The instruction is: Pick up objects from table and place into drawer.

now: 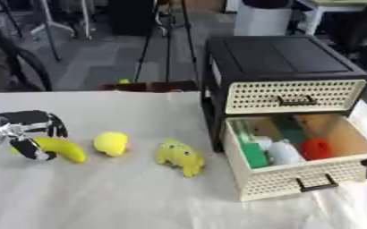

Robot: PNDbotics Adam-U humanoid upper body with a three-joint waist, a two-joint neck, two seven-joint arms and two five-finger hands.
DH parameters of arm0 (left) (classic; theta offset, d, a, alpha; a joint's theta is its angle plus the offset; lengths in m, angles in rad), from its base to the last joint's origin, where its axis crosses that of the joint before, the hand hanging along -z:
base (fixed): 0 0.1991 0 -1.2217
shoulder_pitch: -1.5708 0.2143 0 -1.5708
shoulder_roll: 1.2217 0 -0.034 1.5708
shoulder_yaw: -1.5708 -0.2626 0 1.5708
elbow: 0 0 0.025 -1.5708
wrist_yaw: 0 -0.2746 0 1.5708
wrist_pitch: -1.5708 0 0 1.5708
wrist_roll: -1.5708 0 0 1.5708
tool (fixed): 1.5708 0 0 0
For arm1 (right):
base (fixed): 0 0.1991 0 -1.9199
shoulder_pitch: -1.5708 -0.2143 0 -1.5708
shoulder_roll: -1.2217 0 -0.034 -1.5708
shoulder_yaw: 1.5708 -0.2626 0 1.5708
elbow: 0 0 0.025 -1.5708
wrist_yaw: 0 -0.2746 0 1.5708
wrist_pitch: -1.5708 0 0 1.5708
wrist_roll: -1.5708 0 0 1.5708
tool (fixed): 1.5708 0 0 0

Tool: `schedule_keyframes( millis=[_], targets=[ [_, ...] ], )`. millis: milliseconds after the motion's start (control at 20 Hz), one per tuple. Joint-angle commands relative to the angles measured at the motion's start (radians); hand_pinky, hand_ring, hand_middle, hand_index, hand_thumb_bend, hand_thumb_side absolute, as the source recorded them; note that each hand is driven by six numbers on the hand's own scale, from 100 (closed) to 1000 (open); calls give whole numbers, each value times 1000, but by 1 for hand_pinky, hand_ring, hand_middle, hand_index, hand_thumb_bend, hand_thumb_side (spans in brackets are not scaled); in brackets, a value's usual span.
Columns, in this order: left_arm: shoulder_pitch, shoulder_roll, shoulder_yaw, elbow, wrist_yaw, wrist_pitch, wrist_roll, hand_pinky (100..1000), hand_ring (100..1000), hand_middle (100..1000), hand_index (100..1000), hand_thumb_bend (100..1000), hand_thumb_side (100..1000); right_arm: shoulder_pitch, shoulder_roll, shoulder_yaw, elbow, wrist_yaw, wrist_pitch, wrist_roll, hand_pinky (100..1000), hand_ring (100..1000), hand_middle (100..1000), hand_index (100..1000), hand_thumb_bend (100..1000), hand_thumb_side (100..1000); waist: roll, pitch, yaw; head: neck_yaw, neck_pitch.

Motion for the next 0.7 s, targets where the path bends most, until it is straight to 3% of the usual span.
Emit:
schedule_keyframes(
  millis=[50,150,400,550,700],
  targets=[
    [-8,14,9,9,-13,0,3,643,601,598,743,383,142,-16,-15,-5,-23,-2,-2,2,158,226,314,690,100,1000,2,-8,-5,3,-10],
    [-6,14,11,14,-17,2,1,534,518,532,693,320,104,-15,-15,-6,-23,-1,-1,2,158,226,314,690,100,1000,3,-8,-6,1,-9],
    [-1,20,12,2,-2,16,-6,280,308,317,496,103,105,-15,-13,-9,-22,0,2,2,158,226,315,689,100,1000,4,-10,-6,-1,-8],
    [5,31,10,-28,31,17,-35,175,218,228,413,100,126,-20,-10,-11,-15,3,4,2,158,226,314,689,100,1000,3,-13,-4,-4,-7],
    [11,55,15,-86,90,16,-74,150,198,209,398,100,134,-22,-9,-14,-10,5,6,0,158,226,314,689,100,1000,2,-16,-2,-9,-6]
  ],
)
